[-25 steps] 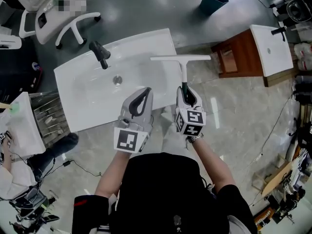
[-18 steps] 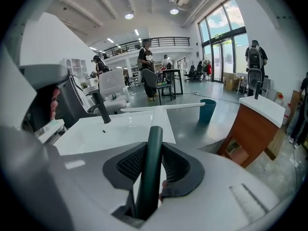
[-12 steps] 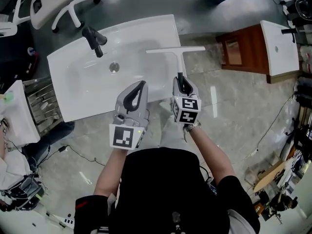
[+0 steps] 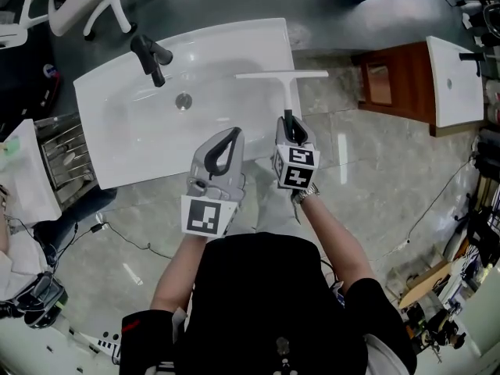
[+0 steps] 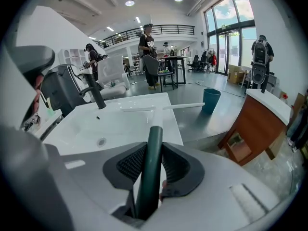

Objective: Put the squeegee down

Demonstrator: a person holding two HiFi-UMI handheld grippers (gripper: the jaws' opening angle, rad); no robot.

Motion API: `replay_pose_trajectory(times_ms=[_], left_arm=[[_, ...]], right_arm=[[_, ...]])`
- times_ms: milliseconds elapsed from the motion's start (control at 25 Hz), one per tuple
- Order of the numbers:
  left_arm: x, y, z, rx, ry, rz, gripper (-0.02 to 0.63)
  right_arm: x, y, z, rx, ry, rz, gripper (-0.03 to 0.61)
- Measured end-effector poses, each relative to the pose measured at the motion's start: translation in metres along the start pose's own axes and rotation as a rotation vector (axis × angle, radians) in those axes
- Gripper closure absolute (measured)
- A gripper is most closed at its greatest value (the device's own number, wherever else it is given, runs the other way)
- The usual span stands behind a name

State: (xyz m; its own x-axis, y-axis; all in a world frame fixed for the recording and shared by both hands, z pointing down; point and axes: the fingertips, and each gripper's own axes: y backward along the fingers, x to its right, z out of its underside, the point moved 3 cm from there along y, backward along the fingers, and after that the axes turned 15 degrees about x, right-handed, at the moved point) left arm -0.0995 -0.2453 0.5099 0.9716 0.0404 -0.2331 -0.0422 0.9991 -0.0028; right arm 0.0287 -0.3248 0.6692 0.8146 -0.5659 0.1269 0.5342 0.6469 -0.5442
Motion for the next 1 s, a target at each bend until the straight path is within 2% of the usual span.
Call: replay_pose_trajectory(times_ms=[360,1000], left_arm=[[0.001,-0.003,0.011,-0.026,0.016,0.002,0.612],[-0.002,0.005,0.019,-0.045,0.03,-0.022,0.612]], right_arm=[[0.009,-0.012,0.01,-0.032,-0.009,0.027,0.48],[0.008,-0.018,0.024,-0.059,0.002,0.025,0.479]])
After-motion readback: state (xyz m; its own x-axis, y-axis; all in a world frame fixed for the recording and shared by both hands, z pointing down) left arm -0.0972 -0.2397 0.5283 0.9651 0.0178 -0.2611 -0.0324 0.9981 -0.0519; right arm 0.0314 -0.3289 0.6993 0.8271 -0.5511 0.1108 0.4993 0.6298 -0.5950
